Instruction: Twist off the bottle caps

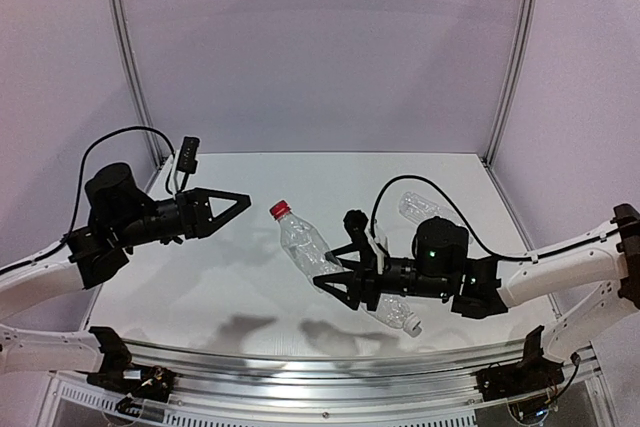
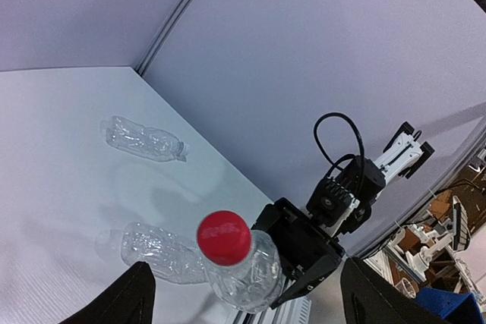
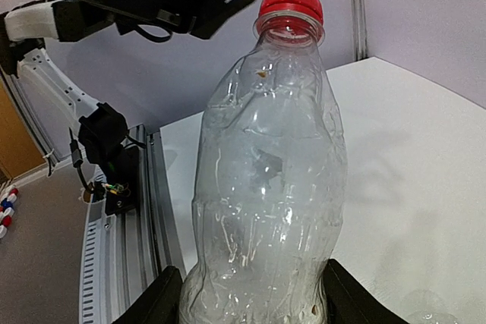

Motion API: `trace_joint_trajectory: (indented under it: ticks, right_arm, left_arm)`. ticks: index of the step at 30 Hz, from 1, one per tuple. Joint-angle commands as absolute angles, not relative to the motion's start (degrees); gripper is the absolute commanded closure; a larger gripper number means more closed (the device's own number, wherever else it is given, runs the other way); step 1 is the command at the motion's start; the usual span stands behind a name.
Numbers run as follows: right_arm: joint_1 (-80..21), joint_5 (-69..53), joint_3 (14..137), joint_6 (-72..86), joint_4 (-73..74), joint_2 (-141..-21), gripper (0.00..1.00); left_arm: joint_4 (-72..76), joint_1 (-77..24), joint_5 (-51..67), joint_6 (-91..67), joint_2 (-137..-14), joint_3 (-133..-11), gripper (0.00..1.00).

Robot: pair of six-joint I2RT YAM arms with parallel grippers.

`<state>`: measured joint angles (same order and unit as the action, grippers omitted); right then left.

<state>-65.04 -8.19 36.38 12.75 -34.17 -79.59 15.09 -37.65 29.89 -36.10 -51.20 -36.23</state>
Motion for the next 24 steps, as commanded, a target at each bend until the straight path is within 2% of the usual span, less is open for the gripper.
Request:
trace_joint_trajectory:
  ticks: [1,14,20,24]
  right_arm:
    - [-68.25,-8.33,35.5,10.26,-38.18,-77.81,1.0]
    - [-70.69,-6.55,34.57,7.31,-40.71,-78.79,1.0]
    - [-70.7,-6.31,34.54,7.34,-40.67,-79.04,1.0]
    - [-70.69,-6.42,34.62,7.38,-40.91,-79.52,1.0]
  left_arm:
    - [21.92,-38.68,34.1,-38.98,-55.34,-36.01,0.17]
    - [25.1,-43.07,34.74,-39.32,-59.38,-37.88,0.31]
    - [22.96,-43.86,34.02,-38.2,-58.72,-38.54,0.43]
    - [21.16,-44.53,33.35,-36.94,-58.62,-39.24,0.57]
